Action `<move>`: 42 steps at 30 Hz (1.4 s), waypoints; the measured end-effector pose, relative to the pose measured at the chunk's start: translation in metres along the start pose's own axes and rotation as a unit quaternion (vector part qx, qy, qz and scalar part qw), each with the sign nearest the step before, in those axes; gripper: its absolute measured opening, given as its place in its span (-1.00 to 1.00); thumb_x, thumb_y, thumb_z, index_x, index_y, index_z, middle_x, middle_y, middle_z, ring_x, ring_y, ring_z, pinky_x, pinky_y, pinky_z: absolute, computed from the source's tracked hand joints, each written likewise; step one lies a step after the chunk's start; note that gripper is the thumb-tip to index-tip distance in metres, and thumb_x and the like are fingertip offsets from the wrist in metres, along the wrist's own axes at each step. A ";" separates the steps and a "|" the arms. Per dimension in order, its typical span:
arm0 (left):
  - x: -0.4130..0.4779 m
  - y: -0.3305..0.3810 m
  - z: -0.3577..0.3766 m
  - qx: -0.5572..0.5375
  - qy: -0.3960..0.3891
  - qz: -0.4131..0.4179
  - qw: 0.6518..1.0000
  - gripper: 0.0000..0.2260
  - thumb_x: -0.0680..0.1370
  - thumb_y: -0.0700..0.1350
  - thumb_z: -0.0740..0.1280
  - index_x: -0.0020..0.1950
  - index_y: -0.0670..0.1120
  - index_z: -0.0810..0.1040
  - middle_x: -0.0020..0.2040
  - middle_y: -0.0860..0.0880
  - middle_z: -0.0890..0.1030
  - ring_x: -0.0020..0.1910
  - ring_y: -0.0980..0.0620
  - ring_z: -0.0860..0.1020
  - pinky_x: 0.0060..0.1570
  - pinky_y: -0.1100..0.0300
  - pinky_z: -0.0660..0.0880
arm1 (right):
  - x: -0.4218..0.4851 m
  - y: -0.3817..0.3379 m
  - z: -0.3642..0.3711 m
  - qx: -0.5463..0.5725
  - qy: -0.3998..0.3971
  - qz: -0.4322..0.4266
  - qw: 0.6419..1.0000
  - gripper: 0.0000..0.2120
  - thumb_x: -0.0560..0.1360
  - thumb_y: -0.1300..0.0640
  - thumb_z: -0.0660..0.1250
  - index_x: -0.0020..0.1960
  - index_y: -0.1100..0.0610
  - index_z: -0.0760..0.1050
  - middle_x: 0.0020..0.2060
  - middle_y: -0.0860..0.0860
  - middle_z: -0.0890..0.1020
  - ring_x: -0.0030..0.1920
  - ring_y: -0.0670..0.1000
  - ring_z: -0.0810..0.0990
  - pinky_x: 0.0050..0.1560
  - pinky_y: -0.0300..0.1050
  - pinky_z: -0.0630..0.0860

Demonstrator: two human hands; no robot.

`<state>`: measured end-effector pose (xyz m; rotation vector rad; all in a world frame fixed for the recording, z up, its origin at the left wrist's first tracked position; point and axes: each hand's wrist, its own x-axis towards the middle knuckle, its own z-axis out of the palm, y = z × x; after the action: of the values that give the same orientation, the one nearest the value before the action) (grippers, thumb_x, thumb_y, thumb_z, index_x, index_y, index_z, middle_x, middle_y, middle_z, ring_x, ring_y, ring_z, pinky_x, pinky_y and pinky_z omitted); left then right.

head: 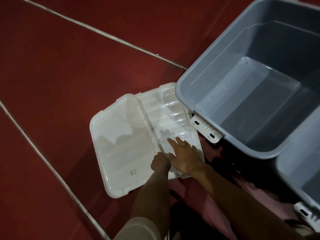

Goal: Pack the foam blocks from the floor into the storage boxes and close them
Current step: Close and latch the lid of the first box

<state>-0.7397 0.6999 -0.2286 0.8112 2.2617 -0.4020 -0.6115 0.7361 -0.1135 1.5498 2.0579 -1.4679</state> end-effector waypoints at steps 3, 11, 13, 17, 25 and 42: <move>0.000 0.009 -0.007 -0.044 -0.016 -0.003 0.999 -0.80 0.62 -0.02 0.27 0.14 -0.11 0.55 0.06 -0.05 0.63 0.04 -0.05 0.62 -0.13 0.14 0.45 | 0.005 0.004 -0.002 0.006 0.010 0.009 1.000 -0.43 0.68 -0.08 0.11 0.62 -0.15 -0.02 0.63 0.00 0.02 0.61 0.11 -0.01 0.57 0.23 -0.05; 0.000 0.022 -0.006 -0.062 -0.056 -0.016 0.996 -0.84 0.51 -0.10 0.27 -0.12 -0.08 0.64 -0.25 -0.01 0.69 -0.25 -0.01 0.68 -0.03 0.12 0.62 | 0.010 0.005 -0.004 0.023 0.024 0.008 0.999 -0.44 0.66 -0.09 0.12 0.62 -0.17 0.03 0.62 -0.01 0.08 0.61 0.09 0.03 0.57 0.20 -0.02; -0.013 0.025 -0.012 -0.062 -0.022 -0.007 0.998 -0.86 0.55 -0.07 0.26 -0.04 -0.06 0.60 -0.13 0.04 0.63 -0.13 0.01 0.64 -0.06 0.18 0.52 | 0.009 0.004 -0.005 0.025 0.022 0.006 0.999 -0.44 0.66 -0.09 0.12 0.61 -0.18 0.03 0.62 -0.02 0.08 0.61 0.08 0.03 0.57 0.18 -0.02; -0.024 0.031 -0.020 -0.046 0.035 0.015 0.998 -0.83 0.63 -0.09 0.24 0.11 -0.10 0.58 0.02 -0.03 0.62 0.06 -0.05 0.62 -0.11 0.17 0.41 | 0.008 0.001 -0.010 0.023 0.025 0.007 0.999 -0.45 0.66 -0.11 0.11 0.61 -0.16 0.06 0.62 -0.01 0.08 0.61 0.09 0.03 0.57 0.20 -0.02; -0.029 0.067 -0.084 -0.140 0.129 0.004 0.982 -0.83 0.47 0.03 0.38 -0.09 -0.06 0.63 -0.15 -0.01 0.67 -0.12 -0.05 0.66 -0.15 0.22 0.52 | 0.002 -0.002 -0.040 -0.006 0.040 -0.007 0.999 -0.45 0.66 -0.04 0.13 0.61 -0.11 0.07 0.61 0.01 0.10 0.59 0.14 0.08 0.55 0.22 0.03; -0.156 0.135 -0.238 -0.103 0.375 0.247 0.887 -0.76 0.58 0.03 0.29 0.01 -0.12 0.62 -0.11 -0.13 0.67 -0.08 -0.14 0.63 -0.09 0.09 0.51 | -0.080 -0.058 -0.165 0.066 0.148 -0.021 0.987 -0.51 0.71 -0.05 0.06 0.61 0.00 0.13 0.56 0.09 0.27 0.52 0.15 0.29 0.48 0.00 0.21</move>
<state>-0.6832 0.8492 0.0430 1.5700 2.5625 0.4717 -0.5582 0.8148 0.0536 1.8880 2.2015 -1.4922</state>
